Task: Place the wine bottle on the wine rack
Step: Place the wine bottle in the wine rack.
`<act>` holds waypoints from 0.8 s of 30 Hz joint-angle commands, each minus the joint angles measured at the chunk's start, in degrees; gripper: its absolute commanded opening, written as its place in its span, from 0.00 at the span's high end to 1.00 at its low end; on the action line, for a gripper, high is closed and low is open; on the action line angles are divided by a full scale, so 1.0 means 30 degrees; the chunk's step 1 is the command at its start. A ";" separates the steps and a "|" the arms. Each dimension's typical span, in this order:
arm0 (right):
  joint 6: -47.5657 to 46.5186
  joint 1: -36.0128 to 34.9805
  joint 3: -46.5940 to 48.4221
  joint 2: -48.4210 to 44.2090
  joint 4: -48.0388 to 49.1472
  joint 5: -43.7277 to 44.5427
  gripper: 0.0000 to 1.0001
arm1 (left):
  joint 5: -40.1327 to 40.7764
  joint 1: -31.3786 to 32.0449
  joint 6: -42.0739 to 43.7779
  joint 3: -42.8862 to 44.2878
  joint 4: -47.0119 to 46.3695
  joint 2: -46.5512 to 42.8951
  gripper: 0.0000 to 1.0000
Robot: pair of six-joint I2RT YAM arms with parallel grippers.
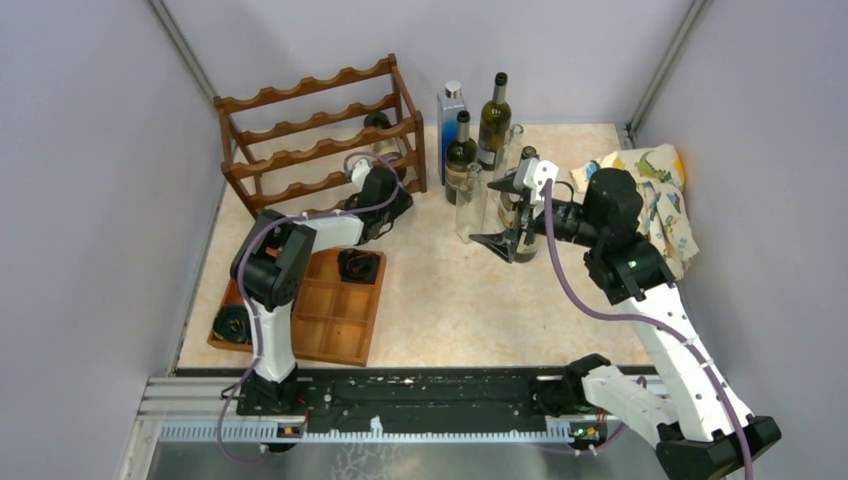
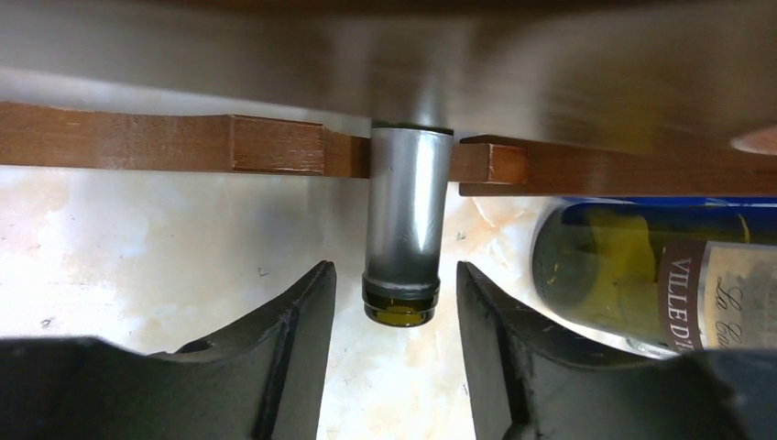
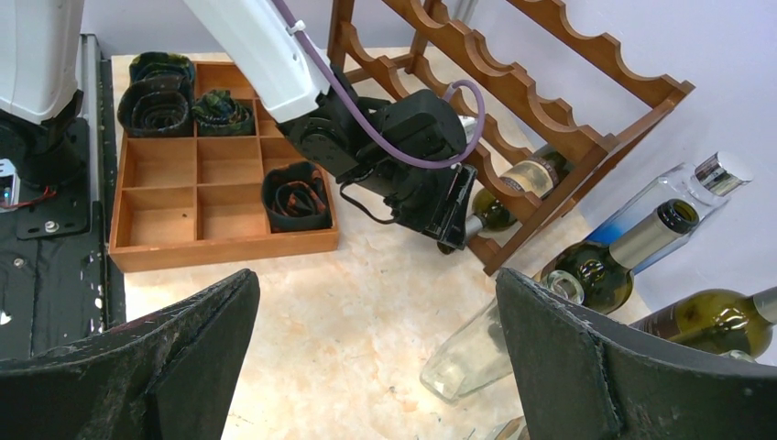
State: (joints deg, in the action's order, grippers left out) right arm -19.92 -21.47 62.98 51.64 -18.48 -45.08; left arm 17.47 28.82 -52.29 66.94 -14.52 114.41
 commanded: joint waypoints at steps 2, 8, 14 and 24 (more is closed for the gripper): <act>-0.0386 0.0164 0.0516 -0.0418 0.0163 -0.0113 0.02 | -0.0144 -0.0092 -0.0009 -0.0563 -0.0065 -0.0222 0.31; -0.0409 0.0175 0.0330 -0.0499 0.0147 -0.0352 0.02 | -0.1886 -0.0056 0.0109 -0.2387 0.0212 -0.1909 0.21; -0.0793 0.0164 0.0249 -0.0514 -0.0273 -0.0906 0.02 | -0.4536 0.0124 0.0989 -0.4075 0.0740 -0.4098 0.20; -0.2597 0.0172 0.0423 -0.0514 -0.2620 -0.1770 0.02 | -0.9438 0.0273 0.6361 -0.5789 0.3342 -0.9837 0.24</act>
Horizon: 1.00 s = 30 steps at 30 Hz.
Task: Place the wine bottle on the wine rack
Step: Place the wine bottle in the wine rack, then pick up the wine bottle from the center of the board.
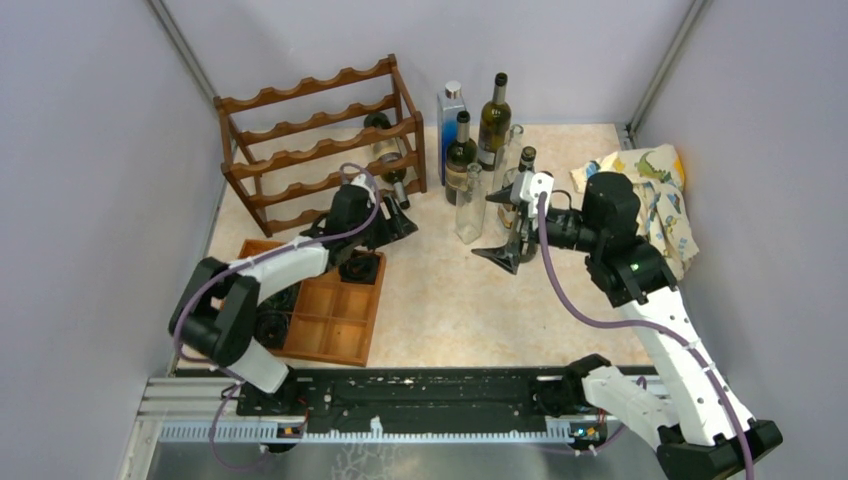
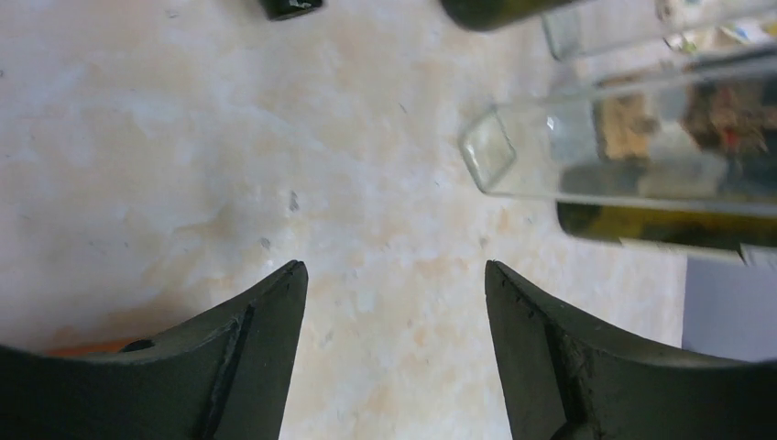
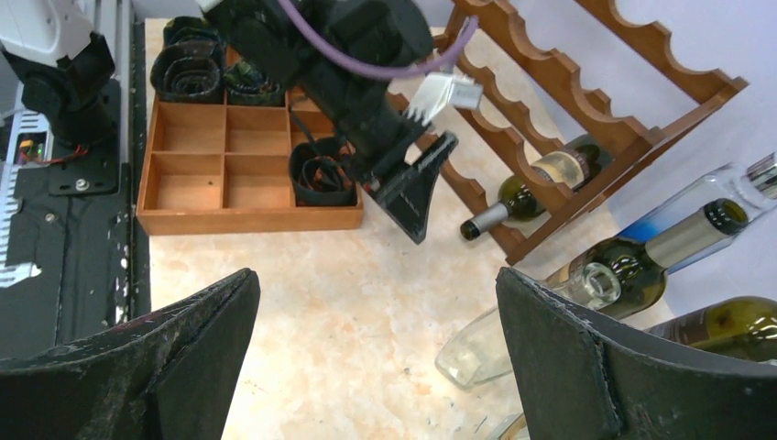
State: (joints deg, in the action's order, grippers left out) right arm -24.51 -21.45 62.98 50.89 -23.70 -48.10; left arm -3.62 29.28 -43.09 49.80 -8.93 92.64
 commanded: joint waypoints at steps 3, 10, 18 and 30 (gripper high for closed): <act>-0.1456 0.0156 0.0432 -0.0280 -0.1173 -0.0873 0.02 | -0.2641 0.0121 0.6504 0.0359 0.3933 -0.4594 0.24; -0.2301 0.0149 -0.0436 -0.0723 -0.0860 -0.1592 0.02 | 0.1531 0.0052 1.0091 0.0591 1.0975 -0.8289 0.24; -0.1370 0.0170 -0.1135 -0.0514 -0.0072 -0.1380 0.02 | 0.5357 -0.0627 0.6190 -0.1025 1.3529 -0.9449 0.35; -0.1090 0.0153 -0.1499 -0.0666 0.0188 -0.1255 0.02 | 0.3388 -0.2083 0.4984 -0.1774 1.1725 -0.4080 0.54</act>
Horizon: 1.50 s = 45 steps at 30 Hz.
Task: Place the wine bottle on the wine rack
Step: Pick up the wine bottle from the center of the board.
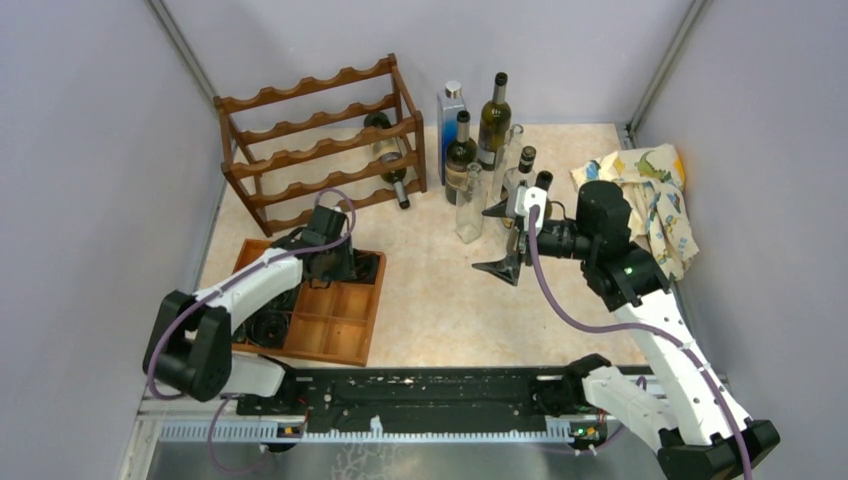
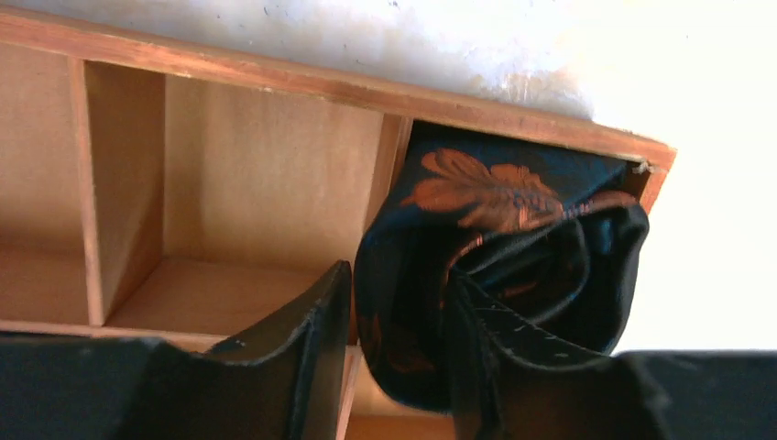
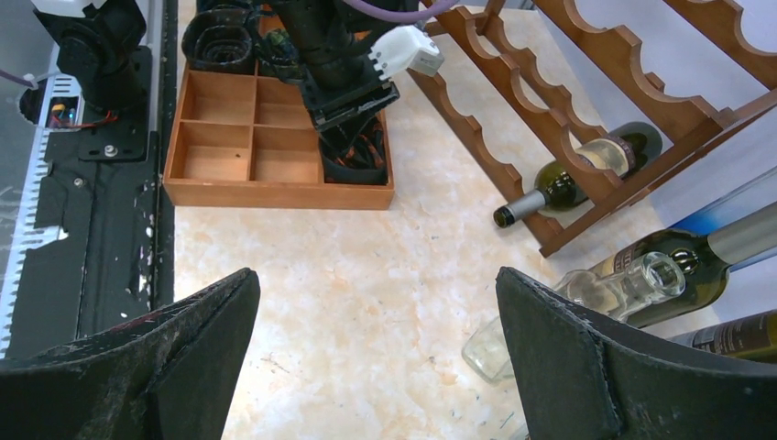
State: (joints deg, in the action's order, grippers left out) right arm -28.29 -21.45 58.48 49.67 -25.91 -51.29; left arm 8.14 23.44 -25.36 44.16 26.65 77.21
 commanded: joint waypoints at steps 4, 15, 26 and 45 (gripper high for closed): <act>0.0187 0.0154 -0.0083 -0.0462 0.0934 -0.0109 0.02 | -0.0541 -0.0138 -0.3539 -0.0347 0.0840 0.0671 0.67; 0.0280 0.0158 -0.0474 -0.0491 0.1503 -0.0187 0.02 | 0.0107 -0.0153 -1.2746 -0.4792 0.1350 -0.5186 0.90; 0.0184 0.0135 0.1244 -0.0151 -0.0126 -0.0135 0.02 | 0.0099 -0.0140 -0.9629 -0.1370 0.3215 -0.6518 0.25; 0.6075 0.4238 0.6682 0.3213 0.0415 0.5079 0.02 | -1.4716 0.0059 -0.6439 -0.2346 -1.7273 -0.8464 0.01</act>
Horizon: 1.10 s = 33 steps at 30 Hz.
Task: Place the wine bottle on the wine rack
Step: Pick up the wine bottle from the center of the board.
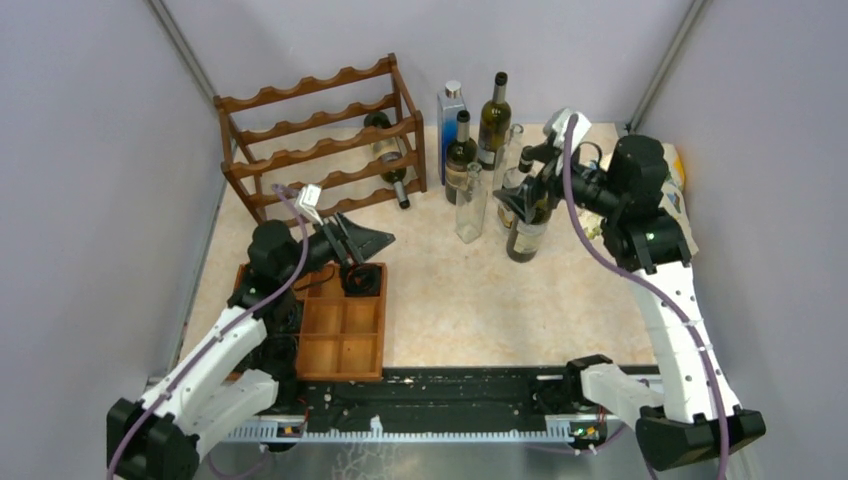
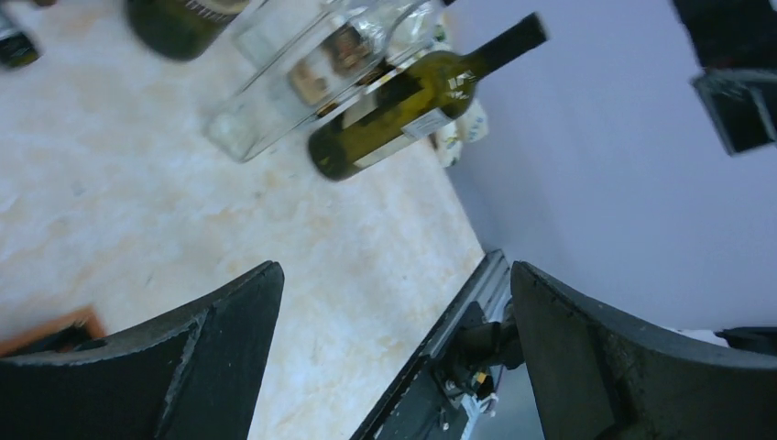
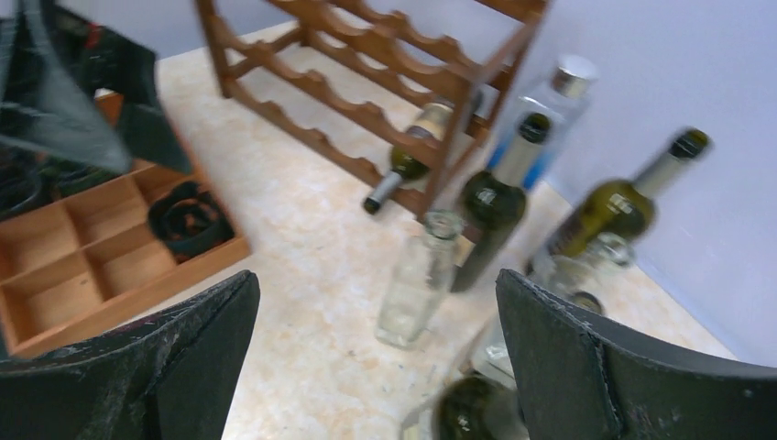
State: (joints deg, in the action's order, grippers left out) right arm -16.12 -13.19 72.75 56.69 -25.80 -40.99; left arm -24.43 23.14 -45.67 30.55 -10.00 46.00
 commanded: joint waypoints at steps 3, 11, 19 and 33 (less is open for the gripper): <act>0.1823 0.2418 0.3160 0.1755 -0.0799 0.2457 0.02 | -0.4040 0.1497 0.2648 0.4873 -0.3848 0.3770 0.01; 0.0190 0.4867 0.5712 0.3806 -0.4877 0.2629 0.02 | -0.1098 0.4582 0.6021 0.8190 -0.0275 0.6887 0.01; -0.3032 0.4953 0.7716 0.5497 -0.8272 0.3024 0.02 | 0.0322 0.4193 0.4216 0.5566 -0.3182 0.5705 0.01; -0.3525 0.3113 0.6527 0.7440 -0.9424 0.4851 0.23 | 0.0948 0.3071 0.1122 0.2345 -0.4924 0.3437 0.01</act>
State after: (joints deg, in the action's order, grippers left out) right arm -26.09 -1.65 93.73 78.46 -54.57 -29.67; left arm -22.37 32.67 -39.29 39.35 -20.23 57.39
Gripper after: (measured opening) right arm 0.780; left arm 0.987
